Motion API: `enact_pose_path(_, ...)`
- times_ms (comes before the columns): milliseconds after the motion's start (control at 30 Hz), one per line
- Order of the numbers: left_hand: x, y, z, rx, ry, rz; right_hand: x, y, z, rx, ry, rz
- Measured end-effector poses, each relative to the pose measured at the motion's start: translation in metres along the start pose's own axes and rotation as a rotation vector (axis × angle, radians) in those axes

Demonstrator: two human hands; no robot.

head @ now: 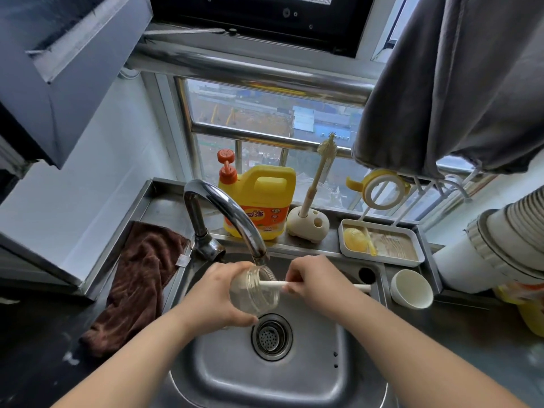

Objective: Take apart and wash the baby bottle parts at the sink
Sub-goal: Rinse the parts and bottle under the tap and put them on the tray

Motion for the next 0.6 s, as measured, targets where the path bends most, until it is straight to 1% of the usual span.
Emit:
enact_pose_path(100, -0.002, 0.001, 0.003, -0.023, 0.015, -0.021, -0.009, 0.000, -0.010, 0.070, 0.019, -0.021)
enact_pose_path(233, 0.007, -0.001, -0.005, 0.013, 0.013, 0.020, -0.003, -0.003, -0.002, 0.084, 0.051, -0.035)
enact_pose_path(400, 0.001, 0.001, 0.005, -0.032, 0.036, -0.034, -0.003, -0.003, -0.014, 0.117, -0.087, -0.060)
enact_pose_path(533, 0.006, -0.003, -0.011, 0.024, 0.020, 0.002, 0.002, -0.006, -0.003, 0.129, 0.020, -0.069)
enact_pose_path(600, 0.006, -0.002, -0.007, 0.003, 0.027, 0.005, -0.003, -0.003, -0.005, 0.145, 0.054, -0.084)
Point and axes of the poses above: each hand's wrist, its own y-axis away from the middle knuckle, its own x-axis out of the palm, z = x × y, the point moved 1 cm from there along -y, towards the middle knuckle, and after that the axes turned 14 degrees about z, right-handed, at the moved point
